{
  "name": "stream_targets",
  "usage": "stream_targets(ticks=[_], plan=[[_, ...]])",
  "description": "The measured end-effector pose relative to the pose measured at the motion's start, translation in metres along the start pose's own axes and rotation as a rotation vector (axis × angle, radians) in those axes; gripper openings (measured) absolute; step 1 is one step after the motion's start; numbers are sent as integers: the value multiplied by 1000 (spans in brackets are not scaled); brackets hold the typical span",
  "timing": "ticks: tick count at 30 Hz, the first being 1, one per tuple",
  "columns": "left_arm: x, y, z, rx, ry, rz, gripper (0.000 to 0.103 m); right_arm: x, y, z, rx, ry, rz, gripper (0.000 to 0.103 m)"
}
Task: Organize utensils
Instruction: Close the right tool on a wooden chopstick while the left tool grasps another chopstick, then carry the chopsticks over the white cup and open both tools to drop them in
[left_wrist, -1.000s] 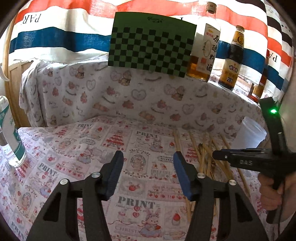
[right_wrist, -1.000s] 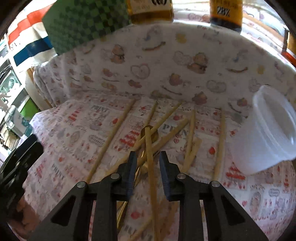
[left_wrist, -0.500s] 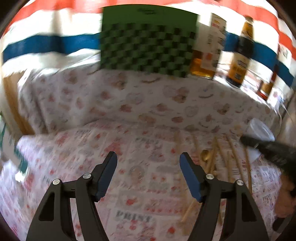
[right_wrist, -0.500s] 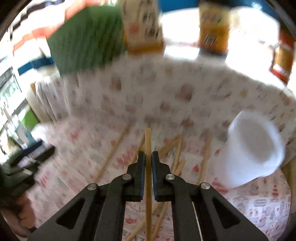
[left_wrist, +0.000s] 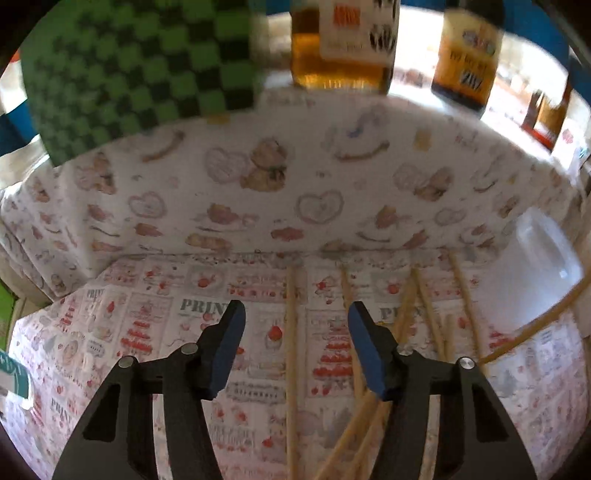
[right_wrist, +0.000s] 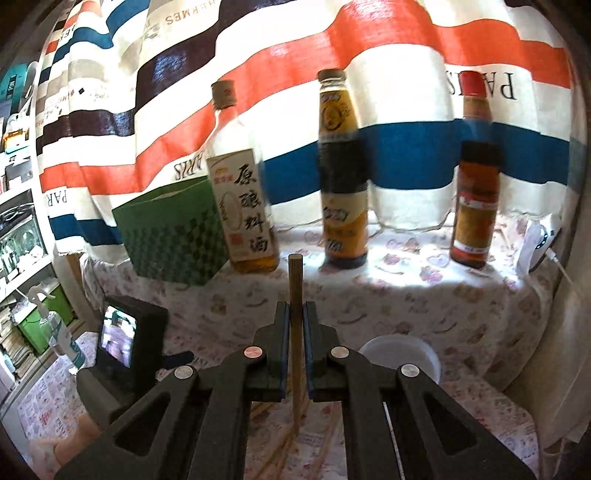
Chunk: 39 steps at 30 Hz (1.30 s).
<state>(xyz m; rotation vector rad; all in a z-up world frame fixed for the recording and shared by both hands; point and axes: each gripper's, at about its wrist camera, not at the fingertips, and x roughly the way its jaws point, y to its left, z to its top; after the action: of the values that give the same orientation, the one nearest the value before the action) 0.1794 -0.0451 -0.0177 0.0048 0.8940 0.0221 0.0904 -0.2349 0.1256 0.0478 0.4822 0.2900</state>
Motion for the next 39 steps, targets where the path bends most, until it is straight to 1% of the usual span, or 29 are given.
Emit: stream_targets(ticks=[3, 6, 8, 9, 10, 12, 13, 15, 16, 17, 18, 20, 22, 23, 25, 28, 30, 31, 33, 35, 37, 39], plan=[[22, -3, 8, 19, 48, 24, 53, -1, -8, 0, 0, -9, -28, 8], [36, 2, 20, 15, 90, 29, 52, -5, -15, 4, 11, -23, -43, 8], [43, 13, 27, -62, 129, -31, 51, -9, -20, 7, 21, -37, -47, 8], [45, 16, 29, -85, 141, -59, 45, -10, -21, 9, 23, -40, -48, 8], [47, 14, 30, -77, 148, -63, 42, -12, -24, 10, 28, -45, -50, 8], [53, 6, 31, -14, 172, -28, 39, -14, -28, 12, 38, -48, -51, 8], [57, 4, 30, -5, 191, -35, 37, -14, -30, 13, 45, -44, -49, 8], [65, 6, 25, -44, 230, -53, 23, -13, -33, 13, 62, -34, -43, 8], [63, 5, 23, -38, 200, -26, 18, -12, -34, 13, 66, -32, -43, 8], [64, 2, 22, -16, 198, 5, 9, -12, -35, 13, 67, -32, -43, 8], [63, 0, 21, -4, 190, 6, 6, -12, -35, 13, 64, -32, -42, 8], [58, 0, 17, -22, 192, -11, 6, -12, -36, 13, 63, -36, -44, 8], [36, -3, 18, 5, 136, -17, 6, -14, -36, 14, 62, -44, -45, 8], [18, -4, 19, 31, 91, -6, 6, -16, -37, 15, 60, -53, -45, 8], [-16, -11, 21, 53, 15, -16, 6, -21, -39, 16, 64, -75, -39, 8], [-71, -18, 29, 42, -101, -52, 6, -33, -41, 19, 61, -117, -10, 8], [-110, -25, 34, 50, -192, -75, 6, -40, -39, 19, 28, -149, -16, 8], [-127, -28, 48, 50, -226, -82, 6, -43, -39, 20, 22, -161, -27, 8], [-159, -32, 53, 31, -310, -100, 6, -47, -43, 22, 46, -172, -26, 8], [-187, -35, 59, 6, -389, -147, 6, -55, -48, 24, 69, -195, -13, 8], [-214, -44, 65, -11, -477, -200, 6, -66, -52, 26, 75, -247, -27, 8], [-234, -48, 63, 2, -576, -260, 6, -77, -58, 27, 82, -304, -31, 8]])
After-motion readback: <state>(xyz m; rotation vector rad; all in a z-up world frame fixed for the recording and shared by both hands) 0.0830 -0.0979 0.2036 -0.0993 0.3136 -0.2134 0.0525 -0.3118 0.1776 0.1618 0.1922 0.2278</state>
